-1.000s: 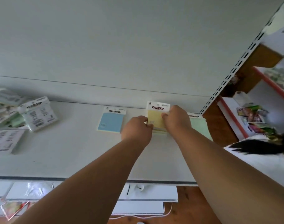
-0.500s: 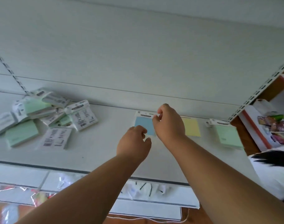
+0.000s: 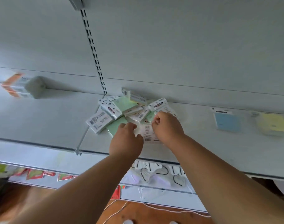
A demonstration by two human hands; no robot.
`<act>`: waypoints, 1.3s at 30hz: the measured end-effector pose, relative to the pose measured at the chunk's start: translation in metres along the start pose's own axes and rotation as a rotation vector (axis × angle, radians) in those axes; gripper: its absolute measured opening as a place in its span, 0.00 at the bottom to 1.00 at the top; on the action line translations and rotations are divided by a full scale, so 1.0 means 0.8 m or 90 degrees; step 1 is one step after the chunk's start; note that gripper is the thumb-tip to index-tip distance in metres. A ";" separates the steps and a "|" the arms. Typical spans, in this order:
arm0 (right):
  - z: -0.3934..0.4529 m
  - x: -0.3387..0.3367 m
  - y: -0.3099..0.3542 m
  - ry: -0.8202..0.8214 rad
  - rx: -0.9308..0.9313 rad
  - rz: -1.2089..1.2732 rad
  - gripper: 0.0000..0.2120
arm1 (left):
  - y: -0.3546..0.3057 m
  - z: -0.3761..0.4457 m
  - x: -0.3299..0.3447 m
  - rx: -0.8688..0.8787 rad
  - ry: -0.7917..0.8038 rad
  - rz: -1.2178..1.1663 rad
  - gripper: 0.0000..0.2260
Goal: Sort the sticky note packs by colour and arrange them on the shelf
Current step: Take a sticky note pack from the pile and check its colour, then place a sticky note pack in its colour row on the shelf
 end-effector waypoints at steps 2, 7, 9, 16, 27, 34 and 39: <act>-0.006 0.006 0.019 0.003 -0.016 0.011 0.08 | 0.016 0.004 -0.013 -0.010 -0.022 -0.007 0.18; -0.012 0.059 0.078 0.145 -0.050 -0.018 0.12 | 0.083 0.012 -0.041 -0.123 -0.042 0.005 0.18; -0.008 0.080 0.083 0.164 -0.011 -0.039 0.18 | 0.093 0.011 -0.038 -0.124 -0.016 0.008 0.18; -0.002 0.072 0.059 0.109 0.177 0.184 0.12 | 0.110 0.007 -0.030 -0.202 -0.025 -0.302 0.12; -0.034 -0.053 -0.020 0.014 0.106 0.440 0.06 | -0.005 -0.012 0.025 -0.087 0.092 -0.459 0.07; -0.063 -0.177 -0.176 -0.190 0.131 0.327 0.09 | -0.162 -0.059 0.101 0.088 0.165 -0.328 0.05; -0.084 -0.250 -0.315 -0.187 0.180 0.255 0.12 | -0.282 -0.109 0.191 0.091 0.180 -0.331 0.05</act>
Point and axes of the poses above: each hand's wrist, its own z-axis towards the middle knuckle, its own x-axis out of the palm, y = z × x, the point moved 8 cm from there along z, towards the middle knuckle, and after that the axes turned 5 degrees about x, right-handed, at the moved point
